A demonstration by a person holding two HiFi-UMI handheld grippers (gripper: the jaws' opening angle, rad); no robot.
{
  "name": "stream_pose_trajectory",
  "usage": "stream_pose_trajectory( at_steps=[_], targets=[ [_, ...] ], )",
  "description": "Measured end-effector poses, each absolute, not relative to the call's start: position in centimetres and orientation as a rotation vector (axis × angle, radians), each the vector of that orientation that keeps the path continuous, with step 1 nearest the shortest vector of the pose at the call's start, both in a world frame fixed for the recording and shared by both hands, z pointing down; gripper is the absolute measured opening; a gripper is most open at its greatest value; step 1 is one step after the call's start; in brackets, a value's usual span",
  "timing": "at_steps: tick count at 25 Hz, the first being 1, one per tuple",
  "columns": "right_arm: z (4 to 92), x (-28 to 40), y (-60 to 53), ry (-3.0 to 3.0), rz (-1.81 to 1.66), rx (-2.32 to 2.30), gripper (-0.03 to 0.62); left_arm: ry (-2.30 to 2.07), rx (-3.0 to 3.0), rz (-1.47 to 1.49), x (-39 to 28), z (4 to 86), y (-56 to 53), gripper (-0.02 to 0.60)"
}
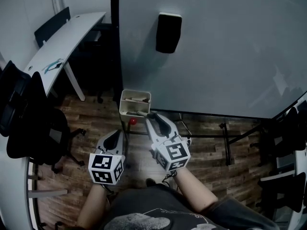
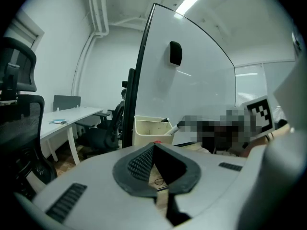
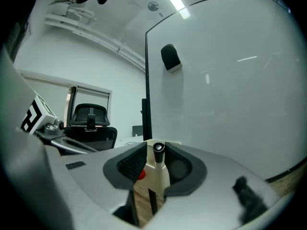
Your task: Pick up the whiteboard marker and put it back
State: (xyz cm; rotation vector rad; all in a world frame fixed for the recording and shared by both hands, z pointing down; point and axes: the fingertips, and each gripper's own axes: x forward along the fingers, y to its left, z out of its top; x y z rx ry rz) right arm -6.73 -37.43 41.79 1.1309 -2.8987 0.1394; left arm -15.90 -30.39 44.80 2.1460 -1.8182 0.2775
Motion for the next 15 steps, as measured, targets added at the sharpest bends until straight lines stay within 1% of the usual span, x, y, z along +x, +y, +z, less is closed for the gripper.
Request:
stream_pose_trajectory(
  at_steps=[5,12,15],
  targets=[
    [41.0,-5.5,-35.7,-2.856,0.139,1.245,0.106,-1.769,2.183,0.274,-16.0,44.8,-28.6,0.014],
    [43.3,-4.1,-31.8,-2.745,0.208,1.369,0.103,-1.661,2.259,0.288,-15.4,45.4,-26.0,0.014],
    [44.4,-4.1,-29.9,-2.685,0.23,1.405,0.079,-1.608,2.291,0.291,-15.4,45.7,-24.7,0.014]
  ],
)
